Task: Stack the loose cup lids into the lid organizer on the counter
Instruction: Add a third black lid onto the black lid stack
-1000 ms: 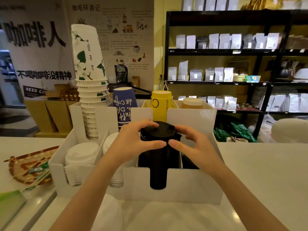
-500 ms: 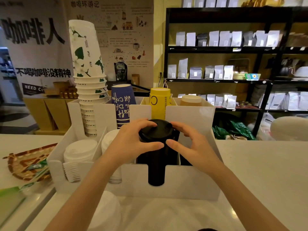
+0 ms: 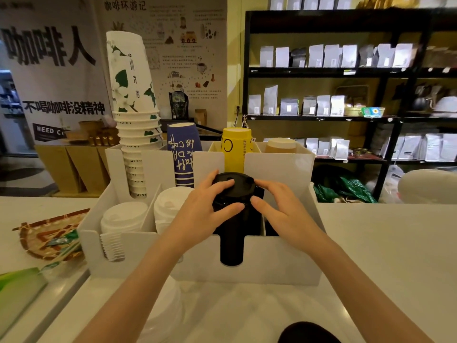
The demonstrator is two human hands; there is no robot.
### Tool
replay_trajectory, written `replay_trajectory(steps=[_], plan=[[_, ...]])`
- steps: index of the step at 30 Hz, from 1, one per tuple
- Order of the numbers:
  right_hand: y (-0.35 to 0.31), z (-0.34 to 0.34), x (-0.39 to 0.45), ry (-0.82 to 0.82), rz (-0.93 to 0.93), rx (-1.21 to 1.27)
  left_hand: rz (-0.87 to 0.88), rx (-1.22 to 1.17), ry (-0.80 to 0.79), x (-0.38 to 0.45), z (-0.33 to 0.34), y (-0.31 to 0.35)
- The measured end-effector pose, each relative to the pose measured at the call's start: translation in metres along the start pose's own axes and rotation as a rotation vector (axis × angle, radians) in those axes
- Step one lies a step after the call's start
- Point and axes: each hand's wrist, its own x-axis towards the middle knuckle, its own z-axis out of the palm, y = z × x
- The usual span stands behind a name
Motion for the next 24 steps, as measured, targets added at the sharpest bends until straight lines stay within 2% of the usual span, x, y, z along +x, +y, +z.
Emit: replay_trajectory(steps=[4,7,12,16,18,24], plan=[[-0.009,-0.008,-0.019,0.106,-0.044,-0.016,0.036,0.120,0.012,-0.001,0.004,0.000],[-0.010,-0.017,-0.046,0.101,-0.082,0.001,0.063,0.289,0.089,-0.004,0.008,0.000],[0.007,-0.031,-0.108,-0.023,-0.080,-0.086,0.082,0.315,0.226,-0.014,0.022,0.001],[0.024,-0.040,-0.151,-0.336,0.188,-0.181,0.090,0.317,0.293,-0.019,0.030,0.000],[0.029,-0.040,-0.166,-0.436,0.296,-0.220,0.080,0.306,0.312,-0.021,0.034,0.000],[0.024,-0.038,-0.182,-0.422,0.267,-0.247,0.024,0.347,0.258,-0.028,0.041,0.002]])
